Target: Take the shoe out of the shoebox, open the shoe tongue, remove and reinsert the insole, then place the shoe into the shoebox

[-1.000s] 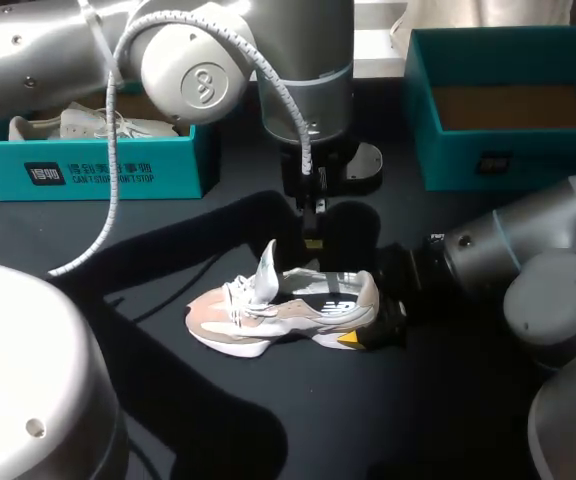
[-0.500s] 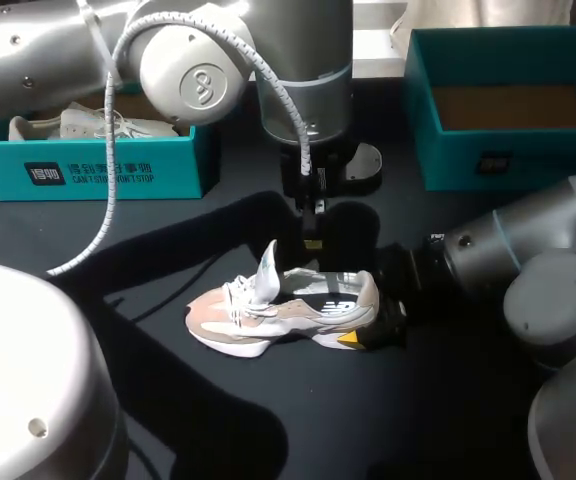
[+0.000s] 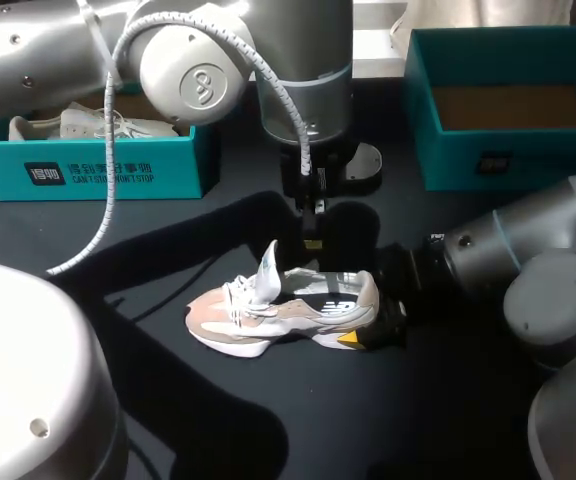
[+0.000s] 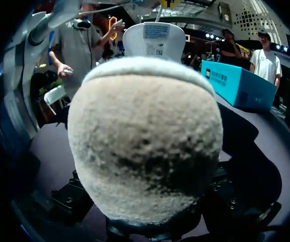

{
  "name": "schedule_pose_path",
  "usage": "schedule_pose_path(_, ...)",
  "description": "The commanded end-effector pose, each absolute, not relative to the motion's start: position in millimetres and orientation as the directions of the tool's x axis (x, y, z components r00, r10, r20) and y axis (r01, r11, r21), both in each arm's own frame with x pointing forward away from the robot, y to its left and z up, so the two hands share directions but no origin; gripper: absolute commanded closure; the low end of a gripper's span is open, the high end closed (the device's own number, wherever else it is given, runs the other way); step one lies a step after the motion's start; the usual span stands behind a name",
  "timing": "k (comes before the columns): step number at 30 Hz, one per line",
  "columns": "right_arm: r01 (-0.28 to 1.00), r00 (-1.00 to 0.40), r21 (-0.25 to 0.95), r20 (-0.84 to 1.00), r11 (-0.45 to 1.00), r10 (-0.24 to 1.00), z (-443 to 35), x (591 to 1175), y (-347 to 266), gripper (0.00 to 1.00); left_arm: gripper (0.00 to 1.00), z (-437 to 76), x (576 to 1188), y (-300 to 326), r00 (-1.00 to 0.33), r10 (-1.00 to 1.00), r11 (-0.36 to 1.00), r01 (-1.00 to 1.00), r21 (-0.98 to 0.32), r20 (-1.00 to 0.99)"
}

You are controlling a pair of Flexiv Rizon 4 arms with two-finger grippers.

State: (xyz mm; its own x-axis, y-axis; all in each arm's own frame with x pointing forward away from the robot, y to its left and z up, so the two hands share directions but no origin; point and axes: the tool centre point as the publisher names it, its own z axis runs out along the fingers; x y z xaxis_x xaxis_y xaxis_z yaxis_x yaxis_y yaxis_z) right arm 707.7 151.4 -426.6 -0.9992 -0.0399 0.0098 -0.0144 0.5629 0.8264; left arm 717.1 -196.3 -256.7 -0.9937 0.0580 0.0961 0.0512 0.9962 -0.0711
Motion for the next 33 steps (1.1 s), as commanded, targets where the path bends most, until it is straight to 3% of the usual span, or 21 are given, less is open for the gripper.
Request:
schedule_pose_path(1,-0.014,-0.999,0.823,0.011,0.568,-0.039,-431,706,151,1.00,1.00,-261,709,-202,-0.998,0.049,0.997,0.047,-0.064,0.041)
schedule_pose_path(12,-0.014,-0.999,0.823,0.011,0.568,-0.039,-431,706,151,1.00,1.00,-307,675,-228,-0.997,0.053,0.996,0.049,-0.079,0.048)
schedule_pose_path(33,-0.014,-0.999,0.823,0.011,0.568,-0.039,-431,706,151,1.00,1.00,-342,685,-202,-0.993,0.075,0.997,0.073,-0.020,0.096)
